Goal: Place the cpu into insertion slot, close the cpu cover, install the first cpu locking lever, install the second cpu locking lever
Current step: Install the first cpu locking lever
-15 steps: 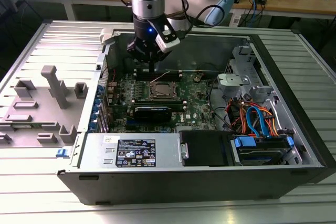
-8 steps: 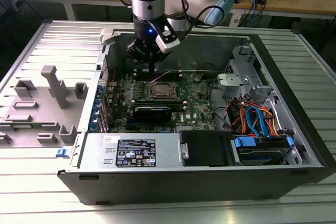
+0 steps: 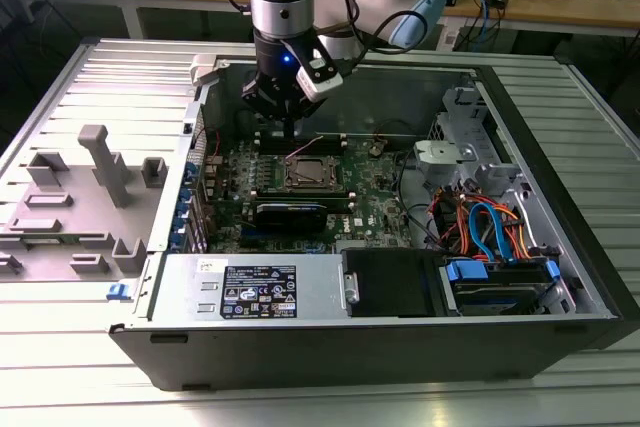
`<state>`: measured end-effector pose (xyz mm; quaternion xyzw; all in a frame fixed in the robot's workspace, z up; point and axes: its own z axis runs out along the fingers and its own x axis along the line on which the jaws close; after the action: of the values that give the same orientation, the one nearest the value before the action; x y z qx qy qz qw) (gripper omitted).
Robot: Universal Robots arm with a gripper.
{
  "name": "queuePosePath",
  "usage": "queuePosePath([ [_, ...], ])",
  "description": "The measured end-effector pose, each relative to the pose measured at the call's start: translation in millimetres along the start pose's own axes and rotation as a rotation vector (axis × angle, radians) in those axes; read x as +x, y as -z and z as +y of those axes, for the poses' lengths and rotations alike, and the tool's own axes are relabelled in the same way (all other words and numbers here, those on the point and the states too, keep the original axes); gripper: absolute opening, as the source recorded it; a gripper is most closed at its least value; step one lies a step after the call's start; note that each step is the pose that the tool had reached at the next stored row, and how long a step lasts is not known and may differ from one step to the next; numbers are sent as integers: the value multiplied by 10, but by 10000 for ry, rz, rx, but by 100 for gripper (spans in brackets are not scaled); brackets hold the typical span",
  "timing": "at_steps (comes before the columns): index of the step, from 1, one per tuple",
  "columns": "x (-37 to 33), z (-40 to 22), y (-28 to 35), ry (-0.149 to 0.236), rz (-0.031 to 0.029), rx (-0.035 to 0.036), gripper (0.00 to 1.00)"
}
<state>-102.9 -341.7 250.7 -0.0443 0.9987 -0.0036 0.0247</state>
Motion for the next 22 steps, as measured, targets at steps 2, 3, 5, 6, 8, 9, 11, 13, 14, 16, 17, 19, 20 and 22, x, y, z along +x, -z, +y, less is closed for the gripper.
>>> queuePosePath([
  [2, -24, 11, -3, 4, 23, 66, 11],
  [3, -23, 11, -2, 4, 24, 68, 11],
  [5, -23, 11, -3, 3, 27, 71, 11],
  [6, -25, 11, -8, 2, 26, 70, 11],
  [8, -31, 10, -20, -31, 21, 5, 11],
  [9, -40, 9, -25, -48, 12, -86, 11],
  [11, -68, 7, -43, -114, 1, -201, 11],
  [13, -94, 5, -56, -202, 2, -197, 11],
  [14, -101, 4, -62, -236, 2, -196, 11],
  [16, -112, 3, -76, -274, 0, -193, 11],
  [17, -115, 3, -85, -284, 0, -193, 11],
  [19, -129, 2, -117, -285, -1, -192, 11],
  [20, -140, 1, -132, -285, -1, -192, 11],
  [22, -149, 1, -161, -285, 0, -193, 11],
])
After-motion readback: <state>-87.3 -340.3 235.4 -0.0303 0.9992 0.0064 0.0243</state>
